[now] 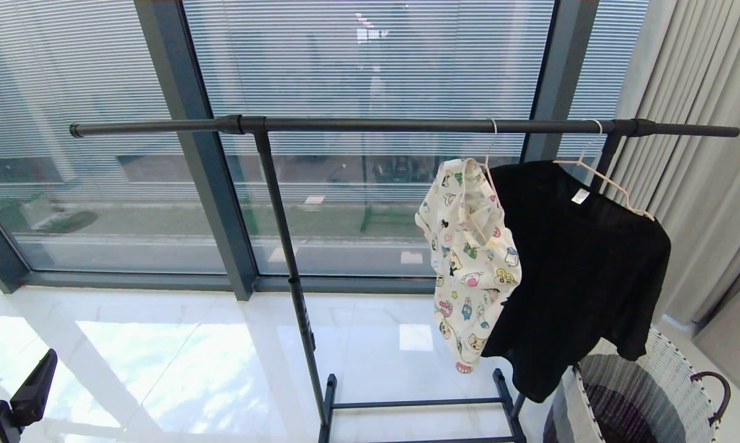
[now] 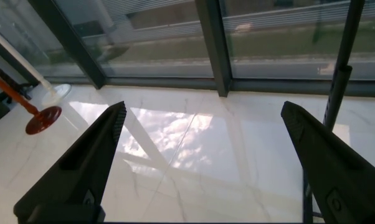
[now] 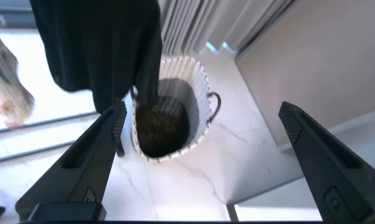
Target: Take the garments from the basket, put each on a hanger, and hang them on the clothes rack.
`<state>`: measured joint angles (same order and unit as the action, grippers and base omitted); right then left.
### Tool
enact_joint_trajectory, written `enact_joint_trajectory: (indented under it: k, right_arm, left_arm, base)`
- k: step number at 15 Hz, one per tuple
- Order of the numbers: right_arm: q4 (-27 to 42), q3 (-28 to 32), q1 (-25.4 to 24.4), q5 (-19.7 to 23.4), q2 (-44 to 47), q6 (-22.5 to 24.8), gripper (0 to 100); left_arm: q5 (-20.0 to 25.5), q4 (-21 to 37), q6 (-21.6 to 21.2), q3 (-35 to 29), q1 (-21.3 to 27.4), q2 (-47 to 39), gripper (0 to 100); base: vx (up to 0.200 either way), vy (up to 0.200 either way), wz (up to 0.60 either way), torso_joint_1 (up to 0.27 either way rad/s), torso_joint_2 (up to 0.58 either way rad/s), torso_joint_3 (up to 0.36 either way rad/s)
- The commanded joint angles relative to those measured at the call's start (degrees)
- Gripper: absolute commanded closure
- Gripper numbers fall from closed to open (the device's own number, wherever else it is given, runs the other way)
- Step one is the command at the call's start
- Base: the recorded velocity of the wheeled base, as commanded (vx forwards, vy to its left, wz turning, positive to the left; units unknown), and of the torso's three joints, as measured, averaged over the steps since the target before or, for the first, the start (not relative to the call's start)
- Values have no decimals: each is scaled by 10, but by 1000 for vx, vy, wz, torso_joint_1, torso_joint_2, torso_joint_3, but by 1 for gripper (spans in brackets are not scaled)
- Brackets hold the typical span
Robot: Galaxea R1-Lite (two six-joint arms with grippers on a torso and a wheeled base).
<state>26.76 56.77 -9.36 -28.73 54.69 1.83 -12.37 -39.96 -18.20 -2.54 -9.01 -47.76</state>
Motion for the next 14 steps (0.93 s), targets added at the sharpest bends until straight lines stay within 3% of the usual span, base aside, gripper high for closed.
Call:
enact_joint_trajectory:
  k: [1, 3, 6, 11, 14]
  right_arm:
    - [0, -10, 0, 0, -11, 6, 0]
    - [-15, -45, 0, 0, -27, 24, 0]
    - [-47, -77, 0, 0, -48, 49, 0]
    - [-48, -91, 0, 0, -61, 59, 0]
    - [-49, -105, 0, 0, -73, 67, 0]
  left_arm:
    - [0, 0, 0, -1, 0, -2, 0]
    - [0, 0, 3, -1, 0, -8, 0]
    - [1, 0, 4, -8, 0, -11, 0]
    - [0, 0, 4, -11, 0, -12, 0]
    - [0, 0, 27, -32, -17, -30, 0]
  base:
    - [-200, 0, 0, -2, -7, -2]
    - [-200, 0, 0, 2, 2, 2]
    - [0, 0, 0, -22, 41, 28]
    - [0, 0, 0, -188, 445, 236]
    - [0, 0, 0, -222, 507, 282]
